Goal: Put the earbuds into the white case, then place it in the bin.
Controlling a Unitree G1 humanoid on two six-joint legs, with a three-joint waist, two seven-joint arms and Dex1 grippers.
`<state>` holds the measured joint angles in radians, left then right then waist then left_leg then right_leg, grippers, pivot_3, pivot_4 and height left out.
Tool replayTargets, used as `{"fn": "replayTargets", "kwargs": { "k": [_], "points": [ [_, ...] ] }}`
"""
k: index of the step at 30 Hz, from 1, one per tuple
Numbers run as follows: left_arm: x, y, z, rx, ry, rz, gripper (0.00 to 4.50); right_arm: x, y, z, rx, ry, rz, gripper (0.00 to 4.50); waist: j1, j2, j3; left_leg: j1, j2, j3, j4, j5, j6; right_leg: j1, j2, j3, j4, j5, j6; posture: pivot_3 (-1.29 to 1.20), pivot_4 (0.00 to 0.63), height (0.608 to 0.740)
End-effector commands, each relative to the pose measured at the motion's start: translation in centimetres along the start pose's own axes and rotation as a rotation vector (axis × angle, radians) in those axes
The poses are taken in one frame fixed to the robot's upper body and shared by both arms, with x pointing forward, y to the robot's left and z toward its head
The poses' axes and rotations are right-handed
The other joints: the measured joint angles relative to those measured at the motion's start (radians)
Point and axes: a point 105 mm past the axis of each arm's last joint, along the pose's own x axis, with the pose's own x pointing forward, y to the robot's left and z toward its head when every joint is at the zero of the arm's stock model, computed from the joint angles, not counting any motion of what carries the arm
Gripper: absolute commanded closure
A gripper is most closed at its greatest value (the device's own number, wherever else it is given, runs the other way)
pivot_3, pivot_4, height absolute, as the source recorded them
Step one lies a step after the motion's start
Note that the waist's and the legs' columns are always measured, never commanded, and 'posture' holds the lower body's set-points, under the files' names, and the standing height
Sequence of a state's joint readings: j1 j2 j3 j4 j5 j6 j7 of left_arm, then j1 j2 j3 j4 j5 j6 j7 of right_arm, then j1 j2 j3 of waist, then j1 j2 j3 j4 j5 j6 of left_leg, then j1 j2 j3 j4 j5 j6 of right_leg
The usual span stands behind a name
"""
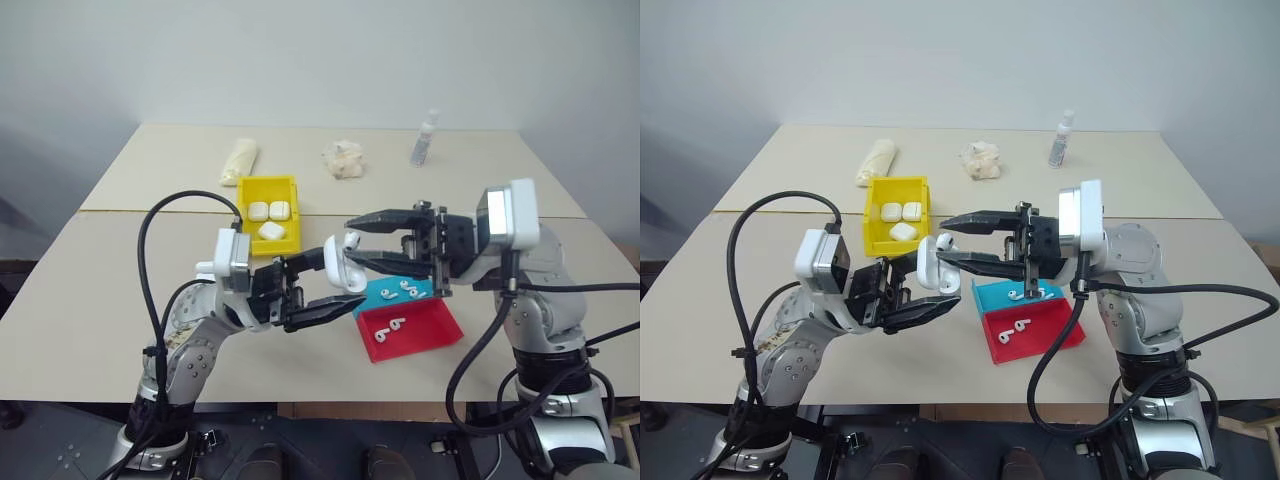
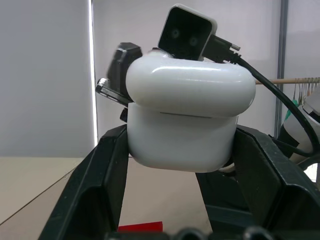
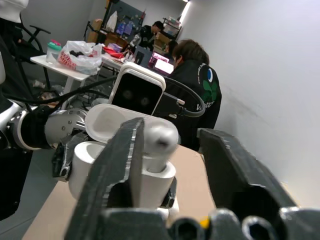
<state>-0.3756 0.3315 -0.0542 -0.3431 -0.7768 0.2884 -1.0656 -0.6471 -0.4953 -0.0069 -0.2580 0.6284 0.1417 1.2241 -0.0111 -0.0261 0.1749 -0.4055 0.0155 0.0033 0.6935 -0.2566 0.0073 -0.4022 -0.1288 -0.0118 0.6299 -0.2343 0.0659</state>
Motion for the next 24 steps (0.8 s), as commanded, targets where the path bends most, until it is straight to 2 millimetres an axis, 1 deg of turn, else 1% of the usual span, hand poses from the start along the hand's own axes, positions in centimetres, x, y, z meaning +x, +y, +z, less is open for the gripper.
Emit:
{"fn": "replayTargets", "kwargs": {
  "k": [1,7,10,12,14,17,18,21,24],
  "points": [
    [0.9,-0.6,1.4,0.055,-0.058,-0.042,1.66,0.5,1.0,-0.9,0.013,0.041,0.067,2.31,0.0,0.0,0.0,0.0,0.0,0.0,0.0,0.0,0.0,0.0,0.0,0.0,0.0,0.0,0.0,0.0,0.15,0.74],
    [0.7,-0.3,1.1,0.051,-0.03,-0.019,1.66,0.1,1.1,-0.5,0.007,0.045,0.082,2.31,0.0,0.0,0.0,0.0,0.0,0.0,0.0,0.0,0.0,0.0,0.0,0.0,0.0,0.0,0.0,0.0,0.15,0.74],
    [-1.1,0.1,0.2,0.066,0.041,0.023,1.66,-1.4,-0.2,1.2,0.0,0.054,0.055,2.31,0.0,0.0,0.0,0.0,0.0,0.0,0.0,0.0,0.0,0.0,0.0,0.0,0.0,0.0,0.0,0.0,0.15,0.74],
    [-2.6,0.3,-0.5,0.066,0.096,0.06,1.66,-2.8,-1.5,1.1,-0.006,0.161,0.033,2.31,0.0,0.0,0.0,0.0,0.0,0.0,0.0,0.0,0.0,0.0,0.0,0.0,0.0,0.0,0.0,0.0,0.15,0.74],
    [-3.8,0.5,-1.0,0.064,0.143,0.093,1.66,-3.9,-2.7,0.7,0.027,0.268,0.022,2.31,-0.001,0.0,0.0,0.0,0.0,0.0,0.0,0.0,0.0,0.0,0.0,0.0,0.0,0.0,0.0,0.0,0.15,0.74],
    [-5.8,0.5,-2.4,0.083,0.236,0.135,1.66,-5.3,-3.9,-1.9,0.009,0.55,0.079,2.31,-0.003,0.001,0.0,0.001,0.001,0.002,-0.001,0.0,0.0,0.0,0.0,0.0,0.0,0.0,0.0,0.0,0.15,0.74],
    [-6.2,0.4,-2.7,0.088,0.255,0.139,1.66,-5.7,-4.1,-2.4,0.01,0.606,0.098,2.31,-0.005,0.001,0.0,0.001,0.001,0.002,-0.001,0.0,0.0,-0.001,0.001,0.0,0.0,0.0,-0.001,0.0,0.15,0.74],
    [-8.0,0.1,-4.2,0.096,0.335,0.169,1.66,-7.0,-5.1,-5.4,-0.038,0.88,0.216,2.31,-0.01,0.001,0.001,0.001,0.001,0.004,-0.001,0.0,0.0,-0.001,0.001,0.001,0.0,0.0,-0.001,0.0,0.15,0.74],
    [-8.4,-0.2,-4.8,0.096,0.358,0.192,1.66,-7.3,-5.8,-7.7,-0.081,1.04,0.328,2.31,-0.009,0.002,0.001,0.0,0.001,0.005,-0.002,0.0,0.0,-0.003,0.001,0.002,0.0,0.0,-0.001,0.0,0.15,0.74]
  ]
}}
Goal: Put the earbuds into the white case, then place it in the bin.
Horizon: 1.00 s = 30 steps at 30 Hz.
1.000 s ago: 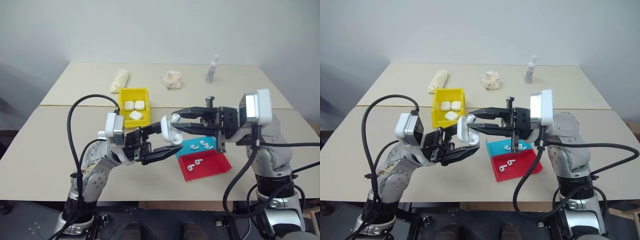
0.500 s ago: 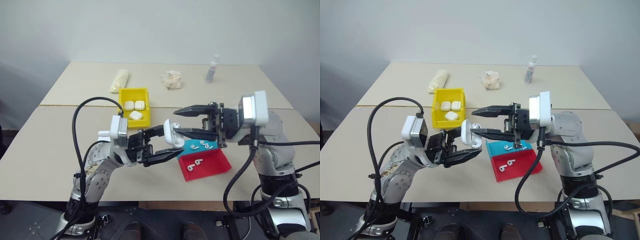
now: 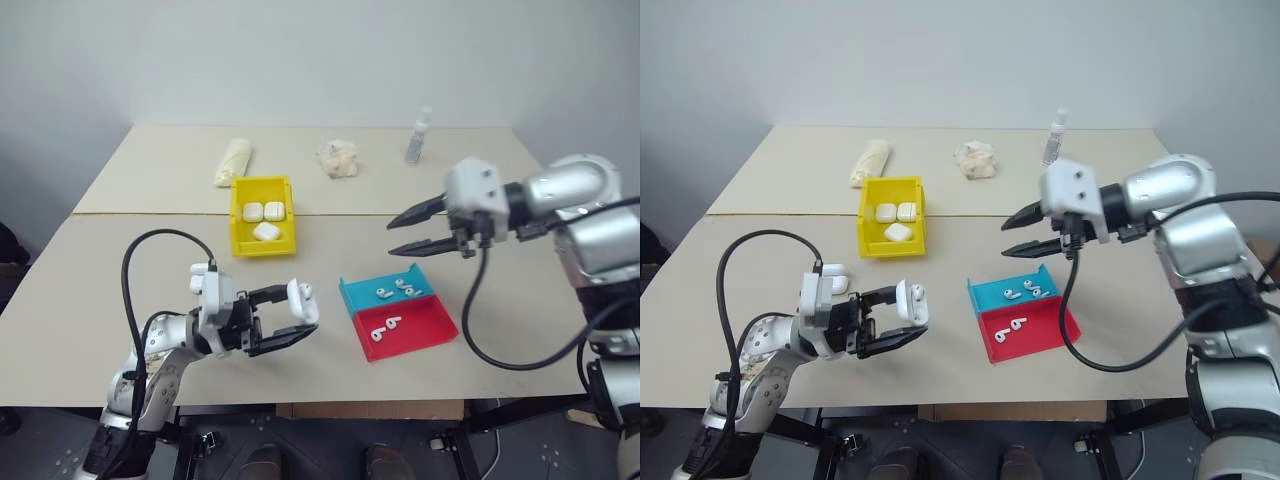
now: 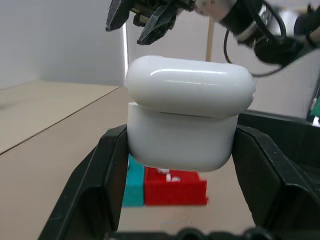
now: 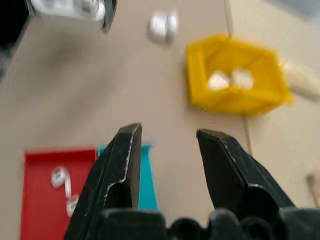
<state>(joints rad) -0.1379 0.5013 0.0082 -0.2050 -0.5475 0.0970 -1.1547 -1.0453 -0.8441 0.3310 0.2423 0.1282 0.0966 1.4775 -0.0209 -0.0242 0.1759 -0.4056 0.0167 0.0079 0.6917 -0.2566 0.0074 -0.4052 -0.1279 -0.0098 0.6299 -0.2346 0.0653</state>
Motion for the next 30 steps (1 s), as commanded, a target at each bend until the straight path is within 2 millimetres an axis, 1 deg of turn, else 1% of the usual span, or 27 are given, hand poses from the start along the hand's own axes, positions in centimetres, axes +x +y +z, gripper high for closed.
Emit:
{"fn": "replayTargets", "kwargs": {
  "k": [1,4,7,10,15,22,25,30],
  "points": [
    [0.1,-0.2,0.5,0.054,-0.007,0.004,1.66,1.1,-0.7,-1.2,-0.119,0.162,0.081,2.31,0.002,0.001,0.0,-0.001,0.0,0.0,0.0,0.0,0.0,-0.001,0.0,0.0,0.0,0.0,0.0,0.0,0.15,0.74],
    [0.5,-0.3,0.5,0.059,0.013,0.015,1.66,2.7,-0.8,-2.0,-0.222,0.259,0.155,2.31,0.006,0.001,0.0,-0.002,0.0,0.0,0.0,0.0,0.0,-0.001,0.0,0.0,0.0,0.0,0.0,0.0,0.15,0.74],
    [0.5,-0.4,0.9,0.067,0.014,0.001,1.66,4.3,-0.6,-2.1,-0.271,0.297,0.252,2.31,0.007,0.001,0.001,-0.002,0.0,0.0,0.001,0.0,0.0,-0.001,0.0,0.0,0.0,0.0,0.0,0.0,0.15,0.74],
    [0.7,-0.2,1.2,0.073,0.015,0.007,1.66,5.6,-0.5,-2.3,-0.262,0.333,0.322,2.31,0.005,0.002,0.001,-0.001,0.0,0.0,0.0,0.0,-0.001,-0.001,0.0,0.0,0.0,0.0,0.0,0.0,0.15,0.74],
    [0.3,-0.3,1.0,0.081,0.027,0.014,1.66,7.2,-0.1,-3.4,-0.214,0.369,0.359,2.31,0.004,0.002,0.001,-0.001,0.0,0.0,0.0,0.0,-0.001,-0.001,0.0,0.0,0.0,0.0,0.0,0.0,0.15,0.74],
    [0.4,-0.6,1.0,0.086,0.023,0.033,1.66,8.1,0.9,-5.2,-0.182,0.427,0.403,2.31,0.004,0.003,0.002,-0.001,0.0,0.0,0.0,0.001,-0.001,-0.001,0.0,-0.001,0.001,0.0,0.0,0.0,0.15,0.74],
    [0.5,-0.8,1.0,0.086,0.02,0.038,1.66,8.5,1.2,-5.3,-0.174,0.41,0.41,2.31,0.003,0.003,0.002,-0.001,0.0,0.0,0.0,0.001,-0.002,-0.001,0.0,-0.001,0.001,0.0,0.0,0.0,0.15,0.74],
    [0.6,-0.7,1.0,0.089,0.02,0.045,1.66,8.8,1.2,-5.6,-0.183,0.413,0.397,2.31,0.002,0.003,0.002,-0.001,0.0,0.0,0.0,0.001,-0.002,-0.001,0.0,-0.001,0.001,0.0,0.0,0.0,0.15,0.74]
  ]
}}
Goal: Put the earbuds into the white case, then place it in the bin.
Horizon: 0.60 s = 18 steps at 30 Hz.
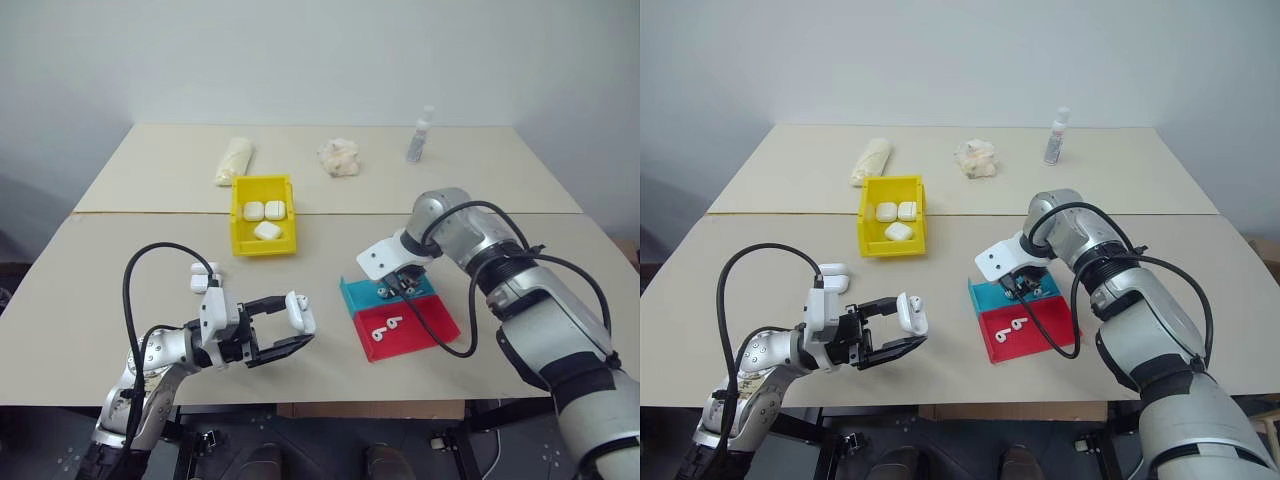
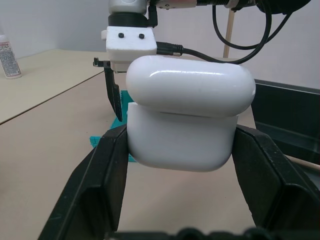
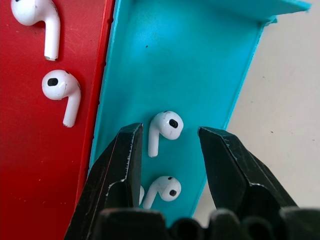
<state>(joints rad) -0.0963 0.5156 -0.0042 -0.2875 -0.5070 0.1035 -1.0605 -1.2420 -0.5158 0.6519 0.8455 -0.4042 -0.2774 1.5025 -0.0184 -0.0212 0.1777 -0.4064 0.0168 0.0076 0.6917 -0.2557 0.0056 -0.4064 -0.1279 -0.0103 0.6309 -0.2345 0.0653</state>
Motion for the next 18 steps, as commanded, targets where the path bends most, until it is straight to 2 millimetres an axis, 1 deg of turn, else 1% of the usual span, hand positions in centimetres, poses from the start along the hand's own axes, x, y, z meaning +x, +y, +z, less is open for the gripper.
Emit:
{"fn": "replayTargets", "kwargs": {
  "k": [1,8,12,18],
  "points": [
    [0.39,-0.28,0.88,0.051,-0.022,-0.009,1.66,-0.35,-0.4,0.38,-0.024,-0.013,-0.023,2.31,0.0,0.0,0.0,0.0,0.0,0.0,0.0,0.0,0.0,0.0,0.0,0.0,0.0,0.0,0.0,0.0,0.15,0.74],
    [0.5,-0.27,1.05,0.051,-0.025,-0.005,1.66,0.21,-0.24,0.52,-0.034,-0.022,-0.03,2.31,0.0,0.0,0.0,0.0,0.0,0.0,0.0,0.0,0.0,0.0,0.0,0.0,0.0,0.0,0.0,0.0,0.15,0.74],
    [0.55,-0.25,1.07,0.047,-0.027,-0.002,1.66,0.1,-0.28,0.76,-0.039,-0.031,-0.035,2.31,0.0,0.0,0.0,0.0,0.0,0.0,0.0,0.0,0.0,0.0,0.0,0.0,0.0,0.0,0.0,0.0,0.15,0.74],
    [0.69,-0.21,0.96,0.05,-0.026,0.0,1.66,0.35,-0.05,0.05,-0.04,0.001,-0.032,2.31,0.0,0.0,0.0,0.0,0.0,0.0,0.0,0.0,0.0,0.0,0.0,0.0,0.0,0.0,0.0,0.0,0.15,0.74]
  ]
}}
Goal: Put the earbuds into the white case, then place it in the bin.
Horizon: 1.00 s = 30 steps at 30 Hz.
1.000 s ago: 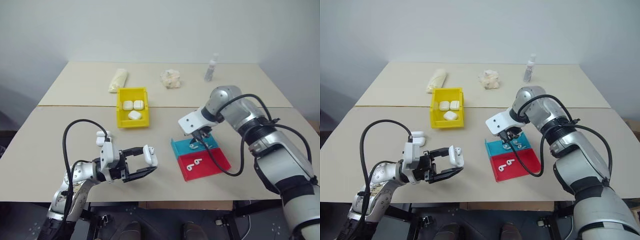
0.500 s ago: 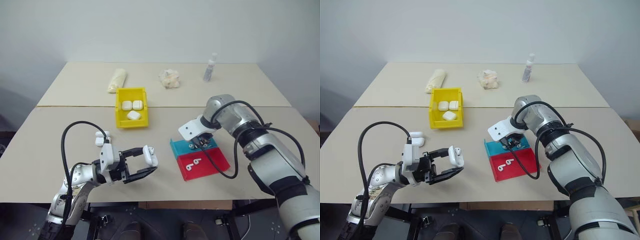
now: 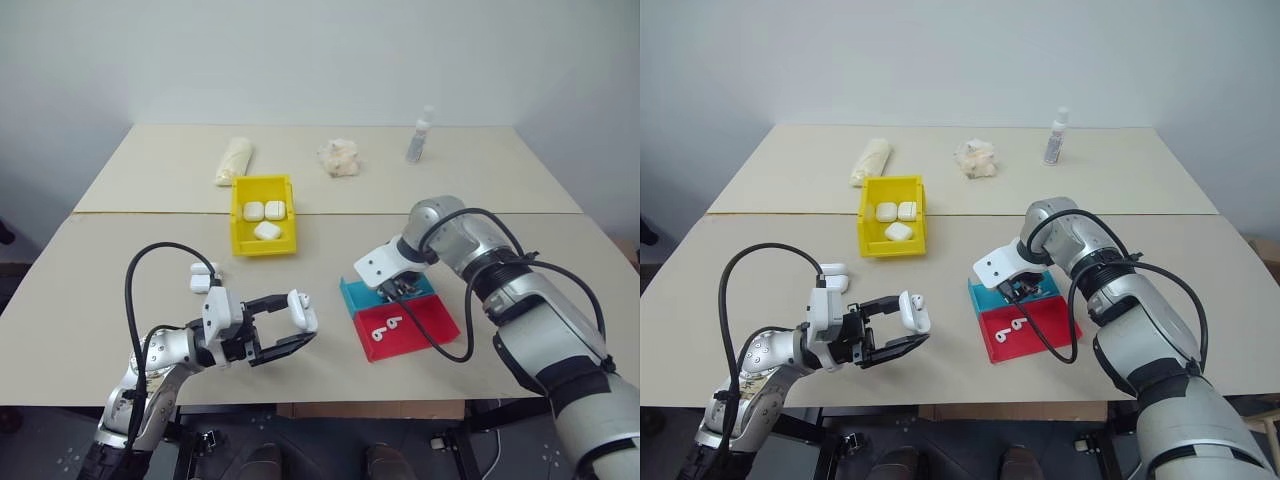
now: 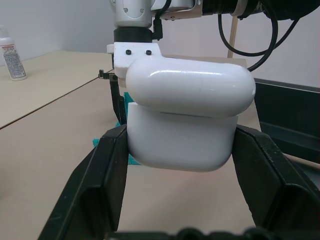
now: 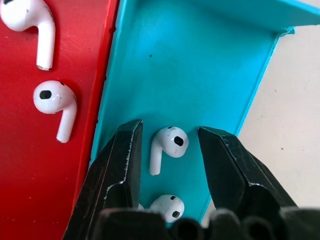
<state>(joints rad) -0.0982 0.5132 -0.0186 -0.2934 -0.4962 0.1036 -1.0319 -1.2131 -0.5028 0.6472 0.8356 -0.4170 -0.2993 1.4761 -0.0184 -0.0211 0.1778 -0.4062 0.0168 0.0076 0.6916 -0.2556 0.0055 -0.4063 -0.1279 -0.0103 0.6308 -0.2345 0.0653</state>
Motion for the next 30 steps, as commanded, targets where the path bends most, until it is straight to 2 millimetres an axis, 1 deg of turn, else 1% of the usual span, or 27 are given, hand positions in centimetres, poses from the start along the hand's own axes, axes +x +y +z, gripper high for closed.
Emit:
{"fn": "replayTargets", "kwargs": {
  "k": [1,13,16,20,23,24,30],
  "points": [
    [0.39,-0.25,1.02,0.047,-0.031,-0.012,1.66,-0.64,-0.21,-0.28,-0.015,0.012,-0.025,2.31,0.0,0.0,0.0,0.0,0.0,0.0,0.0,0.0,0.0,0.0,0.0,0.0,0.0,0.0,0.0,0.0,0.15,0.74],
    [0.58,-0.39,0.95,0.052,-0.033,0.006,1.66,-0.26,0.11,-0.89,-0.019,0.042,-0.011,2.31,0.0,0.0,0.0,0.002,0.0,0.0,0.0,0.0,0.0,0.002,0.0,0.0,0.0,0.0,0.0,0.0,0.15,0.74],
    [0.53,-0.42,0.98,0.052,-0.037,0.012,1.66,-0.28,0.18,-0.62,-0.011,0.018,-0.004,2.31,0.0,0.0,0.0,0.002,0.0,0.0,0.0,0.0,0.0,0.002,0.0,0.0,0.0,0.0,0.0,0.0,0.15,0.74],
    [0.51,-0.5,0.94,0.052,-0.035,0.014,1.66,-0.23,0.33,-0.74,-0.02,0.028,0.004,2.31,0.0,0.0,0.0,0.002,0.0,0.0,0.0,0.0,0.0,0.002,0.0,0.0,0.0,0.0,0.0,0.0,0.15,0.74],
    [0.49,-0.49,0.9,0.052,-0.035,0.016,1.66,-0.13,0.42,-0.68,-0.02,0.019,0.006,2.84,0.001,0.0,0.0,0.002,0.0,0.0,0.0,0.0,0.0,0.002,0.0,0.0,0.0,0.0,0.0,0.0,0.15,0.74],
    [0.49,-0.49,0.91,0.052,-0.037,0.017,1.66,-0.11,0.52,-0.67,-0.02,0.019,0.013,3.1,0.0,0.0,0.0,0.002,0.0,0.0,0.0,0.0,0.0,0.002,0.0,0.0,0.0,0.0,0.0,0.0,0.15,0.74],
    [0.49,-0.44,0.94,0.05,-0.04,0.019,1.66,0.04,0.55,-0.85,-0.016,0.029,0.007,3.1,0.0,0.0,0.0,0.002,0.0,0.0,0.0,0.0,0.0,0.002,0.0,0.0,0.0,0.0,0.0,0.0,0.15,0.74]
  ]
}}
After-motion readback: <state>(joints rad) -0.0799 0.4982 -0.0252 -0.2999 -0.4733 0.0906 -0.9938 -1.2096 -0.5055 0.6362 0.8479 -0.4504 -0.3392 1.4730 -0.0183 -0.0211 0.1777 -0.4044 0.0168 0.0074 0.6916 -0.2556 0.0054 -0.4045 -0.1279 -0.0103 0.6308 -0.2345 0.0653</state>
